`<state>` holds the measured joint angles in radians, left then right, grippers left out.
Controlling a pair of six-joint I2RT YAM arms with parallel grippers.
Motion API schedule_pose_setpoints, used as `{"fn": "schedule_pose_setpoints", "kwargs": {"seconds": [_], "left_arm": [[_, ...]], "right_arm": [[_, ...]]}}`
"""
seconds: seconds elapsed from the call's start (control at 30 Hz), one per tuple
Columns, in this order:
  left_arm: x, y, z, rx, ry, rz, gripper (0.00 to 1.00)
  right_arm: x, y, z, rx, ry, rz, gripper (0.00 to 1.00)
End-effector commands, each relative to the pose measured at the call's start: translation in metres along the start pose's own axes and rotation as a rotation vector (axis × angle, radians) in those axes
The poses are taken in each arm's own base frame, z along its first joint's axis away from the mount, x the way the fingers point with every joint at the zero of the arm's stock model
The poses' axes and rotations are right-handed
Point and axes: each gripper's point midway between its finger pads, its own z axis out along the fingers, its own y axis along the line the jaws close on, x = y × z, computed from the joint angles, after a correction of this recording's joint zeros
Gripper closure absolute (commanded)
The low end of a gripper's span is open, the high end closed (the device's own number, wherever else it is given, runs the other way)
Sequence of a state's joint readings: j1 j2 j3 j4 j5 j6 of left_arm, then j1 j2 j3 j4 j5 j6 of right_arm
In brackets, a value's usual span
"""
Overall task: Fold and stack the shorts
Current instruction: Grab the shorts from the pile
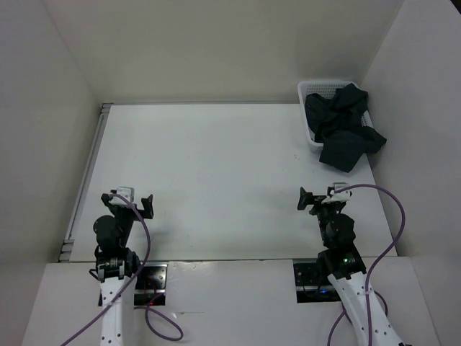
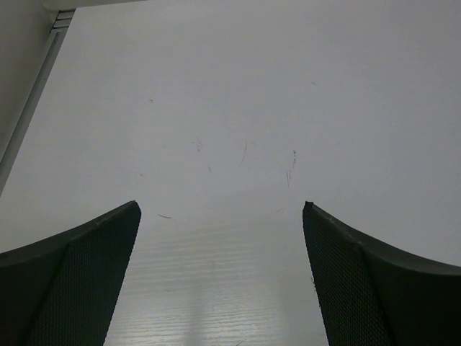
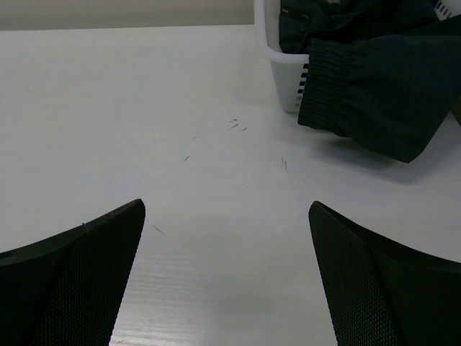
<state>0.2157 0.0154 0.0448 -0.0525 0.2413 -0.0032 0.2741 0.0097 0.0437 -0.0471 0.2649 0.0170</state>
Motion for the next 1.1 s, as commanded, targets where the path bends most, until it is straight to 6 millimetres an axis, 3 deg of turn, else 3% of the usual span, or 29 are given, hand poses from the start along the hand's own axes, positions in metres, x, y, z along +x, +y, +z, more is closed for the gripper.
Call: {"fn": "schedule_pose_setpoints", "kwargs": {"seconds": [0.0,0.1,0.13,0.17,0.2,0.23,0.27,0.3,0.33,0.4,0.43,0.53,0.57,0.6,0.63,0.67,0.7,0.73,0.77,0.8,0.83,0.87,0.9,0.93,0.97,1.0,1.03,1.07], "left_arm": [[0.005,-0.001,0.002,0.007,-0.011,0.006,0.00],[-0.002,-0.038,-0.005,0.214,-0.006,0.000,0.00],[0.005,-0.078,-0.020,0.449,0.021,-0.026,0.00],[0.018,-0.092,-0.032,0.524,0.094,-0.073,0.00],[0.018,-0.104,-0.042,0.601,0.107,-0.092,0.00],[0.018,-0.128,-0.066,0.762,0.145,-0.152,0.00],[0.019,-0.133,-0.072,0.803,0.155,-0.169,0.00],[0.016,-0.137,-0.075,0.835,0.143,-0.167,0.00],[-0.005,-0.132,-0.063,0.830,0.007,-0.054,0.00],[-0.018,-0.122,-0.046,0.777,-0.120,0.052,0.00],[-0.033,-0.122,-0.043,0.766,-0.177,0.096,0.00],[-0.077,-0.111,-0.035,0.670,-0.333,0.192,0.00],[-0.090,-0.111,-0.036,0.662,-0.379,0.213,0.00],[-0.109,-0.106,-0.032,0.627,-0.390,0.211,0.00],[-0.117,-0.104,-0.029,0.618,-0.368,0.192,0.00],[-0.114,-0.100,-0.012,0.599,-0.282,0.136,0.00],[-0.118,-0.096,-0.003,0.582,-0.229,0.105,0.00],[-0.155,-0.091,0.004,0.556,-0.248,0.110,0.00],[-0.138,-0.083,0.038,0.524,-0.103,0.044,0.00],[-0.127,-0.079,0.052,0.507,0.019,-0.006,0.00],[-0.124,-0.075,0.066,0.496,0.097,-0.035,0.00],[-0.127,-0.068,0.099,0.487,0.189,-0.069,0.00],[-0.112,-0.059,0.113,0.437,0.282,-0.093,0.00],[-0.108,-0.049,0.130,0.388,0.312,-0.093,0.00],[-0.086,-0.043,0.148,0.354,0.379,-0.106,0.00],[-0.091,-0.035,0.158,0.332,0.374,-0.105,0.00],[-0.088,-0.037,0.160,0.349,0.396,-0.115,0.00],[-0.077,-0.041,0.164,0.373,0.437,-0.134,0.00]], "right_arm": [[0.008,-0.001,0.003,0.002,-0.016,-0.004,0.01],[0.008,-0.001,0.003,0.002,-0.016,-0.004,0.01],[0.008,-0.001,0.003,0.002,-0.016,-0.004,0.01],[0.008,-0.001,0.003,0.002,-0.016,-0.004,0.01],[0.000,0.012,0.003,-0.079,-0.037,-0.043,0.01],[-0.011,0.023,0.003,-0.175,-0.095,-0.216,0.01],[-0.051,0.032,0.001,-0.218,-0.257,-0.316,0.00],[-0.067,0.034,0.000,-0.225,-0.337,-0.473,0.00],[-0.069,0.067,-0.010,-0.418,-0.456,-0.791,0.00],[-0.039,0.076,-0.010,-0.502,-0.545,-1.507,0.00],[-0.042,0.086,-0.015,-0.549,-0.595,-1.524,0.01],[-0.126,0.095,-0.037,-0.431,-0.834,-1.137,0.01],[-0.159,0.095,-0.046,-0.400,-0.896,-1.100,0.00],[-0.158,0.096,-0.038,-0.442,-0.822,-1.122,0.00],[-0.151,0.098,-0.016,-0.487,-0.696,-1.095,0.00],[-0.199,0.095,-0.011,-0.433,-0.709,-1.054,0.00],[-0.210,0.096,0.005,-0.442,-0.629,-0.961,0.00],[-0.247,0.098,0.046,-0.399,-0.524,-0.911,0.00],[-0.252,0.099,0.071,-0.387,-0.422,-0.844,0.00],[-0.255,0.100,0.093,-0.355,-0.327,-0.647,0.00],[-0.267,0.098,0.107,-0.289,-0.333,-0.560,0.00],[-0.258,0.096,0.123,-0.257,-0.308,-0.542,0.00],[-0.243,0.097,0.131,-0.259,-0.260,-0.560,0.00],[-0.249,0.098,0.139,-0.252,-0.227,-0.495,0.00],[-0.216,0.091,0.166,-0.196,-0.088,-0.444,0.00],[-0.203,0.083,0.180,-0.157,-0.003,-0.378,0.00],[-0.200,0.062,0.193,-0.087,0.087,-0.238,0.00],[-0.167,0.053,0.214,-0.054,0.193,-0.188,0.00]]}}
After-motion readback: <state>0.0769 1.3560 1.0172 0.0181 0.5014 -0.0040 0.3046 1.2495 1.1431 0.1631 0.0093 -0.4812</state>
